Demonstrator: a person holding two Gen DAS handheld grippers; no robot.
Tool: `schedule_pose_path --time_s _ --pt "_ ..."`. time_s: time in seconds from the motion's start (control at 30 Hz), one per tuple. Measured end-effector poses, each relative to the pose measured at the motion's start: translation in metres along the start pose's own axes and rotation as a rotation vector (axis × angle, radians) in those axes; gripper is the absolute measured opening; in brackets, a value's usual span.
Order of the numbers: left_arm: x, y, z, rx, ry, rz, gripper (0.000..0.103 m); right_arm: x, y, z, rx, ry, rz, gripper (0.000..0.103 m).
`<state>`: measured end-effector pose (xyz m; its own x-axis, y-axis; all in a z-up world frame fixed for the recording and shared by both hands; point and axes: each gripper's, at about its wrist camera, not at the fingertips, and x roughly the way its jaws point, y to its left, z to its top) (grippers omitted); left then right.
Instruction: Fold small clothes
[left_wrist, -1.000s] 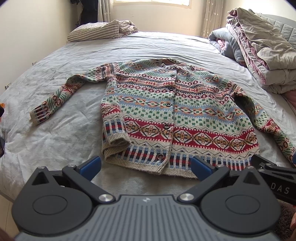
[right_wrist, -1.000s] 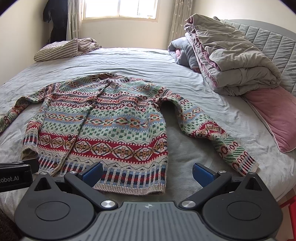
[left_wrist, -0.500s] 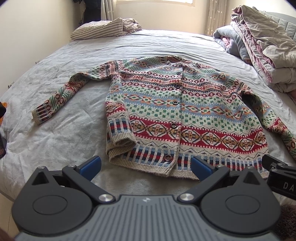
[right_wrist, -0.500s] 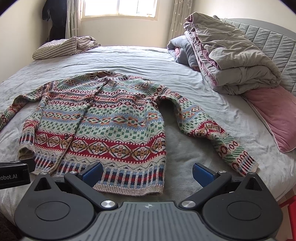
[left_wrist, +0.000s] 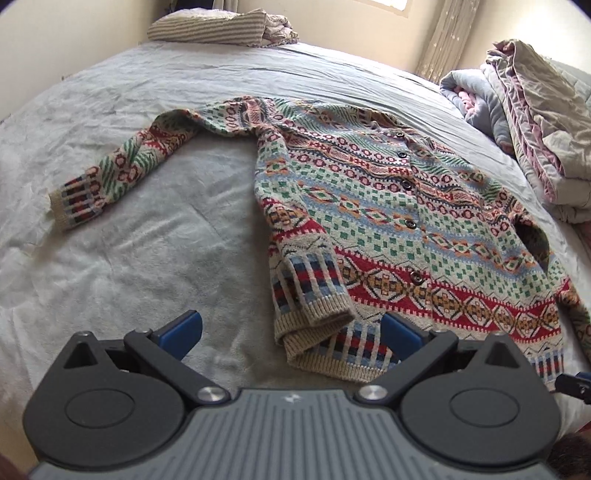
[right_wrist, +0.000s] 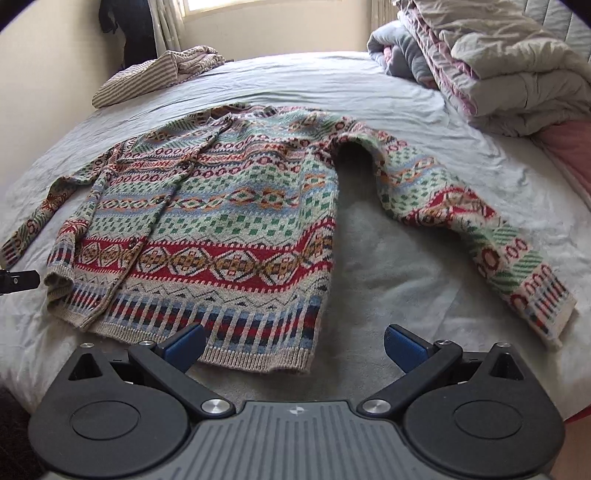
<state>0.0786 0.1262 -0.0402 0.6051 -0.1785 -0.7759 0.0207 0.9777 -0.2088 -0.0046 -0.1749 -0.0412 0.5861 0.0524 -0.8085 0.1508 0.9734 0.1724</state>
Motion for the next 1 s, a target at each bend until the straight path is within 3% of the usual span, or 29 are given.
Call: schedule_pose_path --time_s 0.07,0.13,0.2,0.27,0.43,0.63,0.73,0.9,1.0 --pt "0.004 -0.004 0.006 0.004 0.008 0.018 0.102 0.004 -0.011 0.000 0.079 0.004 0.082 0.102" --pt "0.011 -0.020 0.007 0.079 0.001 0.074 0.102 0.008 -0.015 -0.001 0.127 0.006 0.120 0.099" --pt "0.023 -0.033 0.006 0.132 0.016 0.099 0.100 0.013 -0.006 0.001 0.092 0.003 0.070 0.097" --pt "0.036 -0.036 0.006 0.132 0.046 0.092 0.099 0.018 0.004 0.002 0.043 0.011 0.013 0.097" --pt "0.052 -0.038 0.001 0.144 0.042 0.174 0.089 0.023 0.017 0.003 -0.016 0.016 -0.097 0.096" --pt "0.053 -0.025 0.000 0.115 0.051 0.174 0.077 0.022 0.017 0.007 -0.034 0.020 -0.123 0.096" --pt "0.050 -0.021 0.000 0.108 0.045 0.169 0.067 0.026 0.018 0.009 -0.036 0.021 -0.119 0.096" --pt "0.044 -0.014 0.001 0.103 0.019 0.181 0.038 0.025 0.024 0.009 -0.041 0.020 -0.125 0.096" --pt "0.039 -0.006 0.001 0.109 -0.006 0.243 0.032 0.025 0.024 0.009 -0.043 0.019 -0.124 0.096"
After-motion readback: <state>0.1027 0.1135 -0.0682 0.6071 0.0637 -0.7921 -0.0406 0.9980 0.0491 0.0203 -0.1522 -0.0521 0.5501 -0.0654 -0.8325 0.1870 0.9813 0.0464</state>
